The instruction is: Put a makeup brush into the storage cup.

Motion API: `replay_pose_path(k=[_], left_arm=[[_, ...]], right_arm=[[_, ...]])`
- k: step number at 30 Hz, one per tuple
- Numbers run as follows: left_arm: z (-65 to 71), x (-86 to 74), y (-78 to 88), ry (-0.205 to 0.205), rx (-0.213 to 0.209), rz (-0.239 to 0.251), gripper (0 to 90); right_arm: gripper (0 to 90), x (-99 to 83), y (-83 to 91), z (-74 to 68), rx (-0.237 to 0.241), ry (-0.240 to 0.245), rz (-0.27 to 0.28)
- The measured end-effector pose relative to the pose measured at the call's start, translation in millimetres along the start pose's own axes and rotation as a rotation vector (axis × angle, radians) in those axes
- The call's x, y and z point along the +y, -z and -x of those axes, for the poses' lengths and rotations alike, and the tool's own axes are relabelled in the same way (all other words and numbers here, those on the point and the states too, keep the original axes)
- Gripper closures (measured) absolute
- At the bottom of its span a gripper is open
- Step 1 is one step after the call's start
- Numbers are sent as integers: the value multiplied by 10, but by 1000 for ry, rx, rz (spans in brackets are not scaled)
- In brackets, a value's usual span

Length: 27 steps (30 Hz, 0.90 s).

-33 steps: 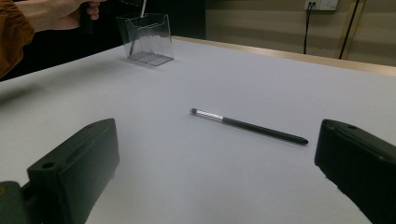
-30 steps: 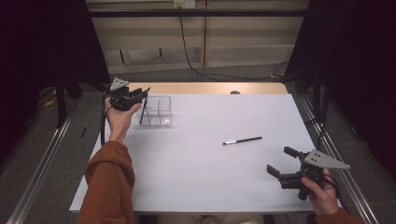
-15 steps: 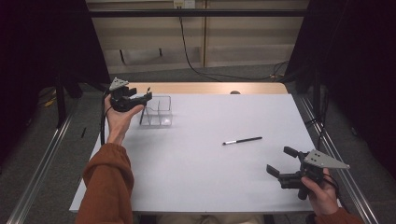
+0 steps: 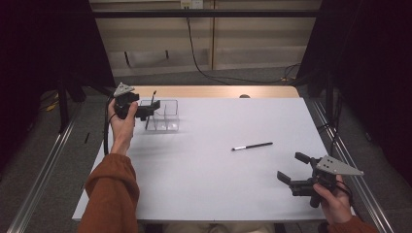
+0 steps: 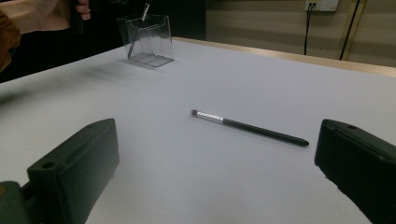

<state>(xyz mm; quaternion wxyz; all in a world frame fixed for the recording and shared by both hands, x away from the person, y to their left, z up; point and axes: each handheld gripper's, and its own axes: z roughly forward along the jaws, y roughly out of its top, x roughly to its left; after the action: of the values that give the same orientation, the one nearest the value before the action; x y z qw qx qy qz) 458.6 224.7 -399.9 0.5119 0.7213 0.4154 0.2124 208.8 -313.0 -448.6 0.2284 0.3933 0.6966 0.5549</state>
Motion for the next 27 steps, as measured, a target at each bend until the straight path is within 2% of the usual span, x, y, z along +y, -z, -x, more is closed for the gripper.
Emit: replay_pose_path(k=[5,12,15,20,21,23,26,27], left_arm=[[60,-33,31,-5,3,5,36],[145,-91,130,-19,-17,30,32],[178,-131,180,-46,-19,27,31],[241,-173,271,-64,-13,21,32],[258,-184,294,-61,-11,15,32],[269,-201,329,-43,-47,18,30],[293,-219,395,-58,-34,19,34],[297,-228,425,-47,-36,26,35]], right_arm=[[0,1,4,-1,-1,-2,3],[0,1,8,0,-3,2,3],[0,2,8,-1,-2,2,3],[0,5,4,-6,-1,2,4],[0,5,4,-6,-1,2,4],[0,5,4,-7,-2,2,3],[0,6,3,-4,-2,5,3],[0,6,1,-4,-1,4,3]])
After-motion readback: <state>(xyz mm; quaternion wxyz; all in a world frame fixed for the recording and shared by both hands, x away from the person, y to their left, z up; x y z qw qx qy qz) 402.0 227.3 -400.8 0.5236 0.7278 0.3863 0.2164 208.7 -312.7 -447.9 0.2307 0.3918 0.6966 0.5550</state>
